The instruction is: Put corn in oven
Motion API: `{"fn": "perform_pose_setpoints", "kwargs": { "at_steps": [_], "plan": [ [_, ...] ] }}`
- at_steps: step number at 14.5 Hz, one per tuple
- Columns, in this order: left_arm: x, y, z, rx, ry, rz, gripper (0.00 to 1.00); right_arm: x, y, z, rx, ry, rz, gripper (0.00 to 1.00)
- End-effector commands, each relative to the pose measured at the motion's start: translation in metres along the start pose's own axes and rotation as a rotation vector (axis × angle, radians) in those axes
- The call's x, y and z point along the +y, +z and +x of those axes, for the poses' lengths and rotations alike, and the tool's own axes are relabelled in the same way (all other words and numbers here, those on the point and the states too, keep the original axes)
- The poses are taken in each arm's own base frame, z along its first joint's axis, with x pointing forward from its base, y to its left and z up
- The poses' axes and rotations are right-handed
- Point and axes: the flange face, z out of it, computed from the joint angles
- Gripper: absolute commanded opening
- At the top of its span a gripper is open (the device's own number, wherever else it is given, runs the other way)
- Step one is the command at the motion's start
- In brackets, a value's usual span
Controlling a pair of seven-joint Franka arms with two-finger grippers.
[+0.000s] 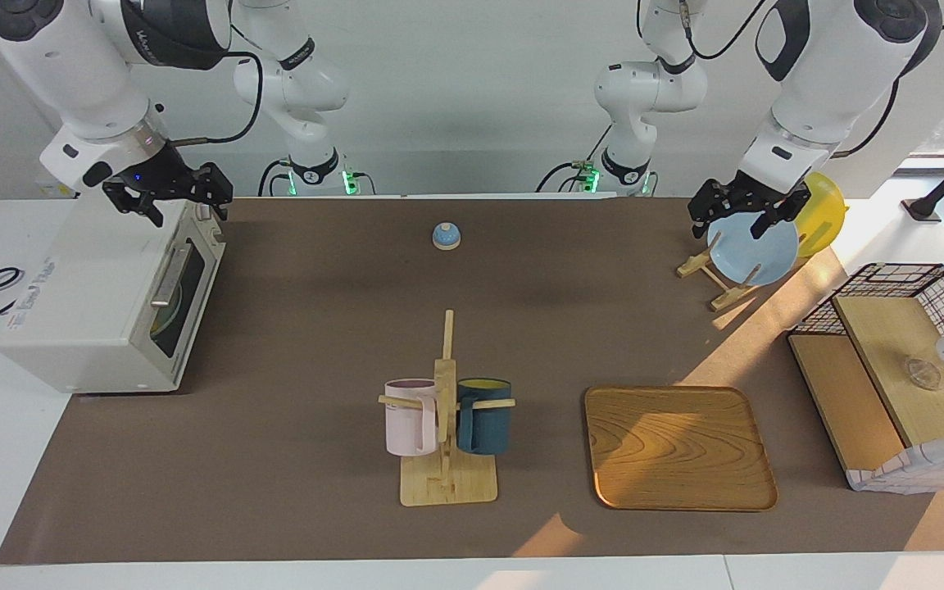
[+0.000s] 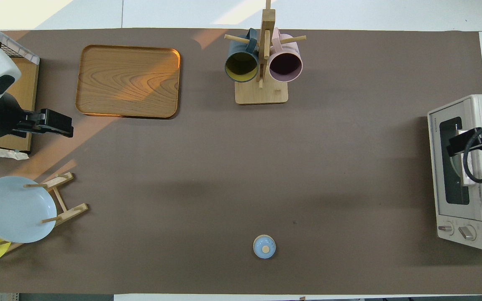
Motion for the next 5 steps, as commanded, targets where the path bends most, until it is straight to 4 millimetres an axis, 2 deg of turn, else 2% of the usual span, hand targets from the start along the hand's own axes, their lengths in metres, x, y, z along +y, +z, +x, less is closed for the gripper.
{"fn": "perform_pose_setpoints", "kwargs": {
  "at_steps": [1, 5],
  "plan": [
    [-0.0022, -0.002, -0.0007, -0.003, 0.001, 0.012, 1.0, 0.0002, -0.0038, 0.0028, 0.0, 0.016, 0.025, 1.0],
    [-0.0022, -0.002, -0.0007, -0.003, 0.001, 0.012, 1.0, 0.0083, -0.0037, 0.0026, 0.014, 0.034, 0.027, 1.0]
  ]
}}
